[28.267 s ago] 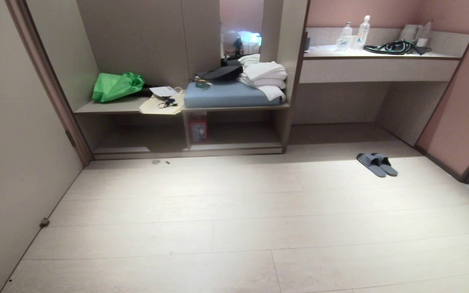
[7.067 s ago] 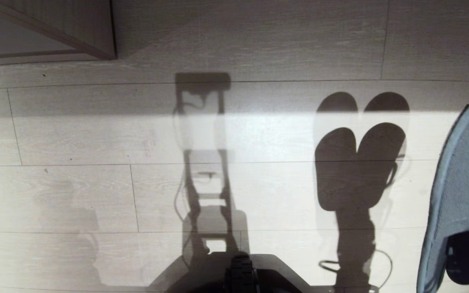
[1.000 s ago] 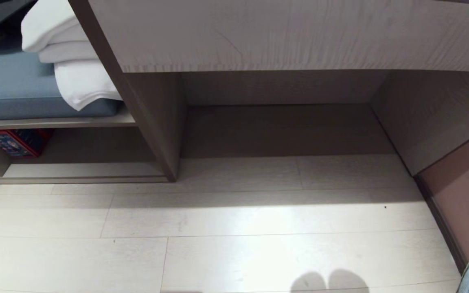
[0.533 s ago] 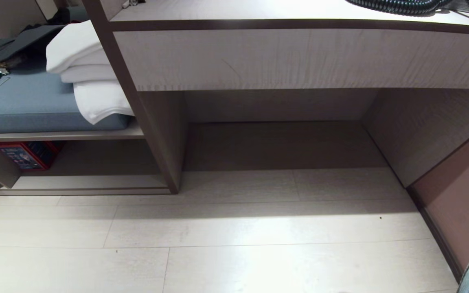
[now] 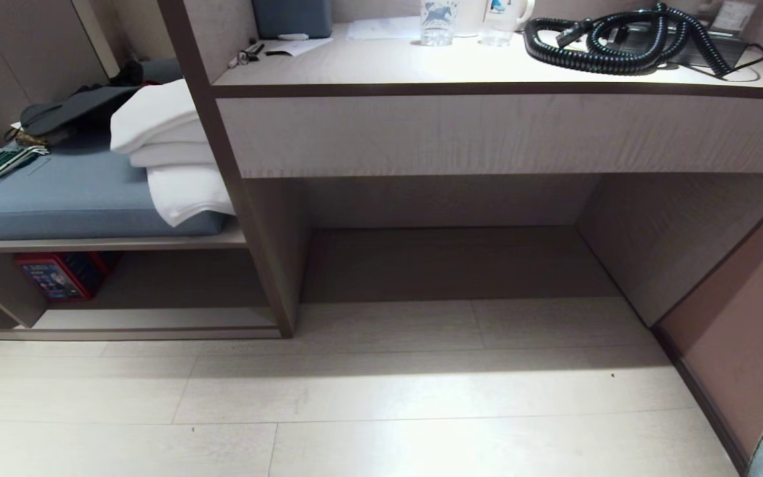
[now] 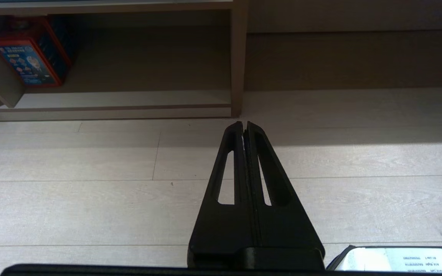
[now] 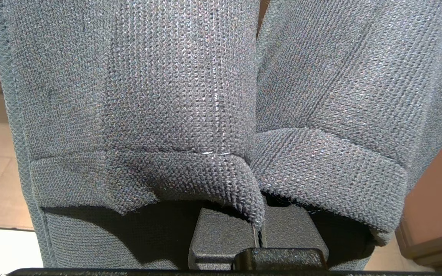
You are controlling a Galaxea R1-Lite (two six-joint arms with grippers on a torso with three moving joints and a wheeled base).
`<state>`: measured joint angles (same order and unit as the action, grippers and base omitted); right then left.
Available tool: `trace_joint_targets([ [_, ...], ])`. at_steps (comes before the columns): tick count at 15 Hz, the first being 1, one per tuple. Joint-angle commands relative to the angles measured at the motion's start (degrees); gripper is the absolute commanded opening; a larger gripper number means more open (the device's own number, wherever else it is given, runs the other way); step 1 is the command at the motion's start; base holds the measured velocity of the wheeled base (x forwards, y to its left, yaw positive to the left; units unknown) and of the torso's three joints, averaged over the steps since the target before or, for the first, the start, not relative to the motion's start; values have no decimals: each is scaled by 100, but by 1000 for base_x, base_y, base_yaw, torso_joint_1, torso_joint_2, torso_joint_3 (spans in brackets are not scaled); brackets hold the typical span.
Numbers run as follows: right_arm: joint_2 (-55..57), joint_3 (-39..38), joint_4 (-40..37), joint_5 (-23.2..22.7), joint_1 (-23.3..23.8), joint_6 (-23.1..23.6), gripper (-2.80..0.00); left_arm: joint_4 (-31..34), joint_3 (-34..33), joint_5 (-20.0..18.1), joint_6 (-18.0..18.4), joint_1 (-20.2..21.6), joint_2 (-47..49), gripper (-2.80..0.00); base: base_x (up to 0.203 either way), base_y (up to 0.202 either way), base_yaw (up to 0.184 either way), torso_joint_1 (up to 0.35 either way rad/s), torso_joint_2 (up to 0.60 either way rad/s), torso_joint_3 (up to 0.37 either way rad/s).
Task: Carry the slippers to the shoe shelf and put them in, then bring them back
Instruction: Place the slippers into the shoe cabinet
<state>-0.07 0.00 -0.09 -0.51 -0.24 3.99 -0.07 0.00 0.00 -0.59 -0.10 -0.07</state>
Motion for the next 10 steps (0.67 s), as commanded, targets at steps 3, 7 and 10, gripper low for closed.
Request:
trace_joint_targets([
  [3,7,0,0,-2,-2,6,-280,-1,0,0,-3,1,6,-280,0,0,0,2,1,199],
  [7,7,0,0,-2,-2,0,-280,-1,0,0,-2,1,7,-280,0,0,0,4,1,203],
  [10,7,0,0,-2,-2,-3,-280,-1,0,0,-2,1,7,-280,0,0,0,2,2,206],
])
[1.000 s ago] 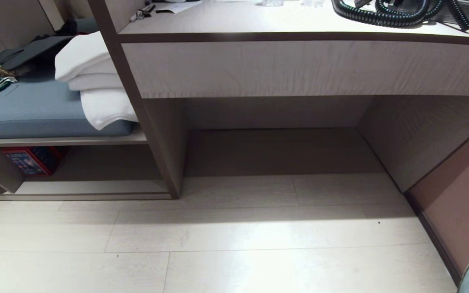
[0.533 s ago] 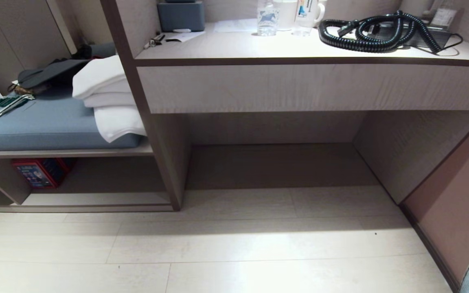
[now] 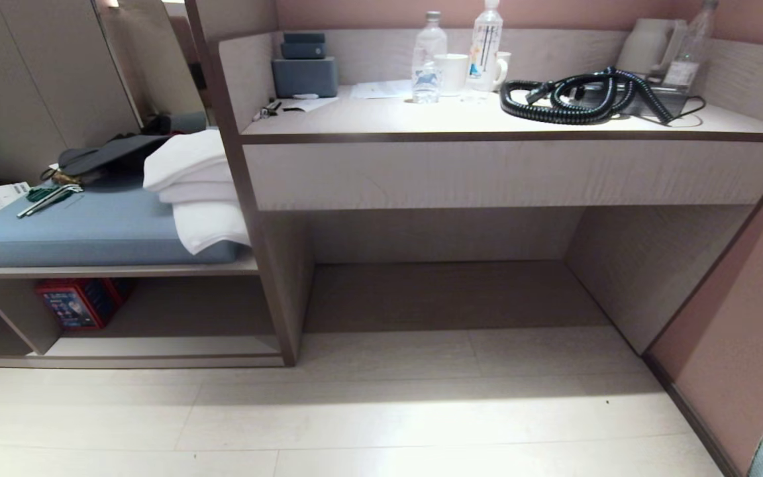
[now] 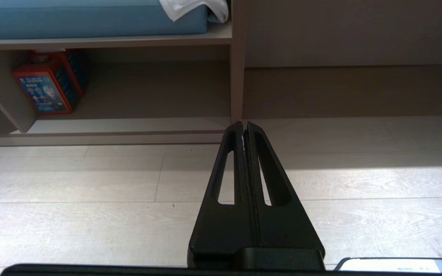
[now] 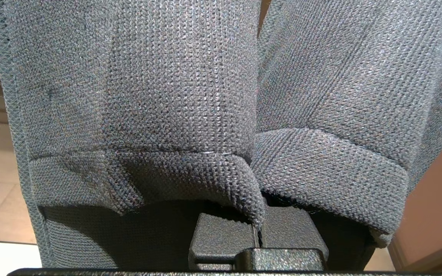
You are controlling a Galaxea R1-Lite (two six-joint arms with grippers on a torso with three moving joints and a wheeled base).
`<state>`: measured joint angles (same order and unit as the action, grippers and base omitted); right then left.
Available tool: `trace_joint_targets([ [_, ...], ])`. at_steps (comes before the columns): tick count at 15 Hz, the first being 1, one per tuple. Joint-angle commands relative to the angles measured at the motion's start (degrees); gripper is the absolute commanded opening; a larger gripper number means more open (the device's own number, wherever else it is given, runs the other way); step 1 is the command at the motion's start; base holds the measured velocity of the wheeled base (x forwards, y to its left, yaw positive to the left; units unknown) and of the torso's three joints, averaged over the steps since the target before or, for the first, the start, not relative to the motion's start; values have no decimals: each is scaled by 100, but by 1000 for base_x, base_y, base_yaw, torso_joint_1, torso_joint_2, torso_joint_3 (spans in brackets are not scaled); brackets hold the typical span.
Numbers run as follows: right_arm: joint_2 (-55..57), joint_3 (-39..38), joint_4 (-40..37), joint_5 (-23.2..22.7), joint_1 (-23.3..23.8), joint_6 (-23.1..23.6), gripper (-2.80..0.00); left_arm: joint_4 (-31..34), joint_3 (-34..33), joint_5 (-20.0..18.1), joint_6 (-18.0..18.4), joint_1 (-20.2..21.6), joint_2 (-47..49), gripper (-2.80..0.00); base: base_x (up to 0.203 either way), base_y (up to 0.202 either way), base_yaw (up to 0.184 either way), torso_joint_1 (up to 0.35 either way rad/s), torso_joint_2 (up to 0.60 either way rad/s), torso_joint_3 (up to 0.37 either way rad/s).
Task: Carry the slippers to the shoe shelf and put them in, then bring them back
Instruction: Place the slippers into the shoe cabinet
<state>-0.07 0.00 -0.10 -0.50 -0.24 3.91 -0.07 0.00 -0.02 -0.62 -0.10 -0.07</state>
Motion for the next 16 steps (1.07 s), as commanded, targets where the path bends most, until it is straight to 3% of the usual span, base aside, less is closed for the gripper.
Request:
trace_joint_targets([
  [1,7,0,1,-3,-2,10,-280,-1,0,2,-8,1,7,-280,0,0,0,2,-2,206],
  [10,7,0,1,-3,-2,-5,-280,-1,0,2,18,1,7,-280,0,0,0,2,2,198],
  [16,7,0,1,-3,-2,-13,-280,-1,0,2,1,1,7,-280,0,0,0,2,3,28],
])
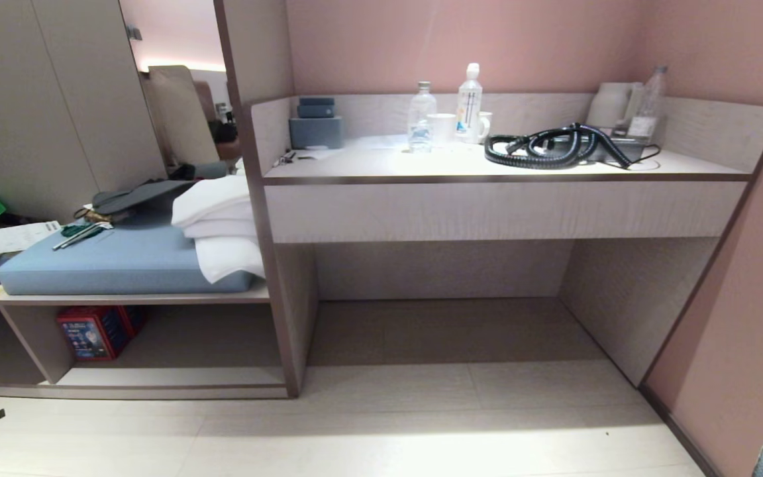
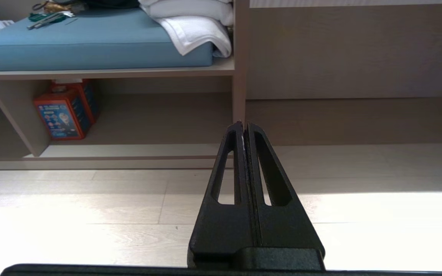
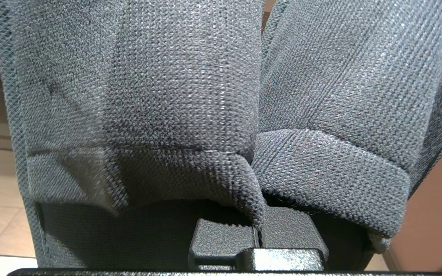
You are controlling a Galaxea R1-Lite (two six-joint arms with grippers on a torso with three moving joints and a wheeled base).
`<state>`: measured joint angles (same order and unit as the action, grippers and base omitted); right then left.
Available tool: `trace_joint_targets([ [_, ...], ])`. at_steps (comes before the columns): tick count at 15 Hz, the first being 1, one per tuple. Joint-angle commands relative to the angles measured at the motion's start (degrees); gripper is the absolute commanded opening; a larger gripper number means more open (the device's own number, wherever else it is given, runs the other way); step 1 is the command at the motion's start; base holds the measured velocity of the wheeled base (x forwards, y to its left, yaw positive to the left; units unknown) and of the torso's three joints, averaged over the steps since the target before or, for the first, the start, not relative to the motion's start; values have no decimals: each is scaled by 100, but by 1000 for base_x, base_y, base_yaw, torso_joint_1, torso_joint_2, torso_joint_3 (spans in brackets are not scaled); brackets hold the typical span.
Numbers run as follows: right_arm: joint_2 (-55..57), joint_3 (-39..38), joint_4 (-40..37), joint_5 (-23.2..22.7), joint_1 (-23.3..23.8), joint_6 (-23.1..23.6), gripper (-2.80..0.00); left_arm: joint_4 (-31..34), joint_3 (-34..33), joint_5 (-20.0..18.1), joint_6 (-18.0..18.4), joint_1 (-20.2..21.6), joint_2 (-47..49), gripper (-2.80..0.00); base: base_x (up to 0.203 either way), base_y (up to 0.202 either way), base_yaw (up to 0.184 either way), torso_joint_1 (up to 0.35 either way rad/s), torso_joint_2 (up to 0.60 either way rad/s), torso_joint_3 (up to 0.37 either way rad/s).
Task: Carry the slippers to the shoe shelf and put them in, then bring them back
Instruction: Place the slippers into the shoe cabinet
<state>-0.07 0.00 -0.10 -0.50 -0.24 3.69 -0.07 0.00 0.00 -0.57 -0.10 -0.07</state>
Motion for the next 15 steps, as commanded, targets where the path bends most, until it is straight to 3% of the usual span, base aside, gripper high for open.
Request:
trace_joint_targets([
  [1,7,0,1,-2,-2,0,-280,-1,0,0,-4,1,-1,-280,3,52,-1,6,4,7],
  [15,7,0,1,-2,-2,-9,-280,-1,0,0,-4,1,3,-280,0,186,0,3,1,3],
])
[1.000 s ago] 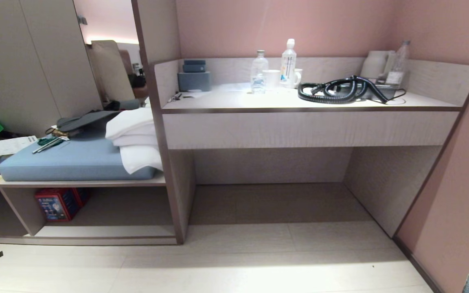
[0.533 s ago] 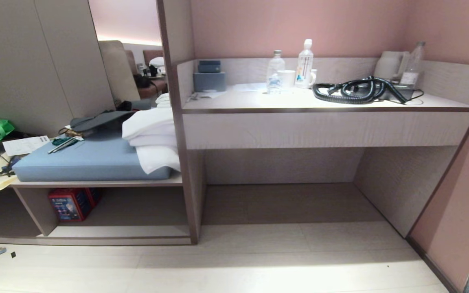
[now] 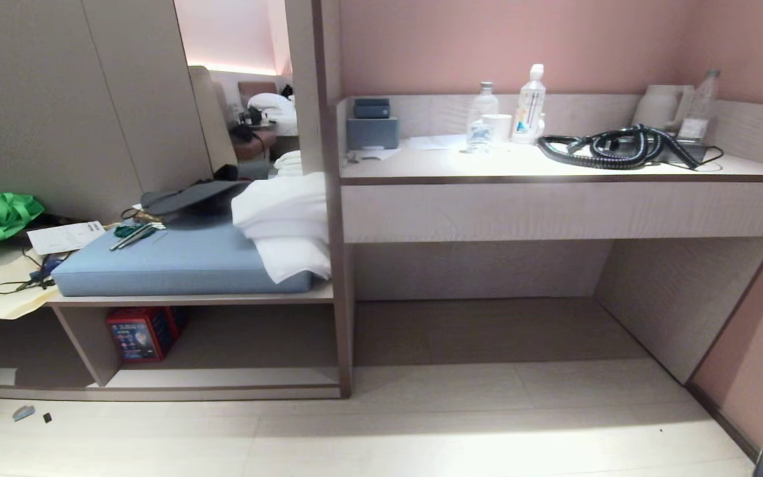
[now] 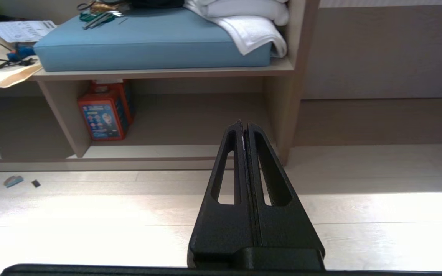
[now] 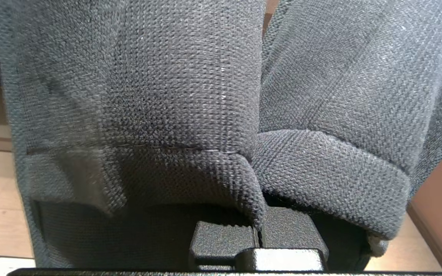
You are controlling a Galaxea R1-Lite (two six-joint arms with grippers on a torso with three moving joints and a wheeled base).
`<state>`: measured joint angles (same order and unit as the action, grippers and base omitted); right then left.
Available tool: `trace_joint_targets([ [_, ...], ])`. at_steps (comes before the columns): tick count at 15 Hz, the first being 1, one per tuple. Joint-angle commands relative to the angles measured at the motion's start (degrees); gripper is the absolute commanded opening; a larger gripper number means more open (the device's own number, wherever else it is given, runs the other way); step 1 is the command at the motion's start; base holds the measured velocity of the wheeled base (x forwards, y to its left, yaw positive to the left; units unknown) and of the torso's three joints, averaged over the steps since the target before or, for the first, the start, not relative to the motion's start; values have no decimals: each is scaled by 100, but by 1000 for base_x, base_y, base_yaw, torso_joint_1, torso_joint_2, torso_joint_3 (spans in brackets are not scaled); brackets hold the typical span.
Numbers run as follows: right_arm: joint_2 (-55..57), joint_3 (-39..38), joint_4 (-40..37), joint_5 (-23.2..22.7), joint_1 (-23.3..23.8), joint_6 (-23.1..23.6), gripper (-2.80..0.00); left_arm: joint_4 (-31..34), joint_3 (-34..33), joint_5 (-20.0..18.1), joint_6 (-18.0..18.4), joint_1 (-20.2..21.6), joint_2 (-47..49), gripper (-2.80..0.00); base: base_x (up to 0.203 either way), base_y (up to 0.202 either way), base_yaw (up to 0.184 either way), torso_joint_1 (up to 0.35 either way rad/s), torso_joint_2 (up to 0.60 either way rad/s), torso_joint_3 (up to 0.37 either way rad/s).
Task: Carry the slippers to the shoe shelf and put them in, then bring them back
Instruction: Place the slippers into the shoe cabinet
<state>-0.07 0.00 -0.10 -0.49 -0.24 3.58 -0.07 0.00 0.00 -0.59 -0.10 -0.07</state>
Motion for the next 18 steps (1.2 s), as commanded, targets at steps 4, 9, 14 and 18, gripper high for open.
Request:
trace_joint_targets([
  [4,7,0,1,-4,-2,-42,-280,-1,0,0,-2,1,4,-280,0,195,-3,3,1,4],
  [9,7,0,-8,-4,-2,-68,-280,-1,0,0,-2,1,7,-280,0,195,0,0,1,3],
  [14,7,0,-8,-4,-2,-112,-280,-1,0,0,-8,1,6,-280,0,194,-1,2,1,1],
  [18,7,0,-8,-4,-2,-77,-280,-1,0,0,-2,1,7,-280,0,194,-3,0,5,2],
])
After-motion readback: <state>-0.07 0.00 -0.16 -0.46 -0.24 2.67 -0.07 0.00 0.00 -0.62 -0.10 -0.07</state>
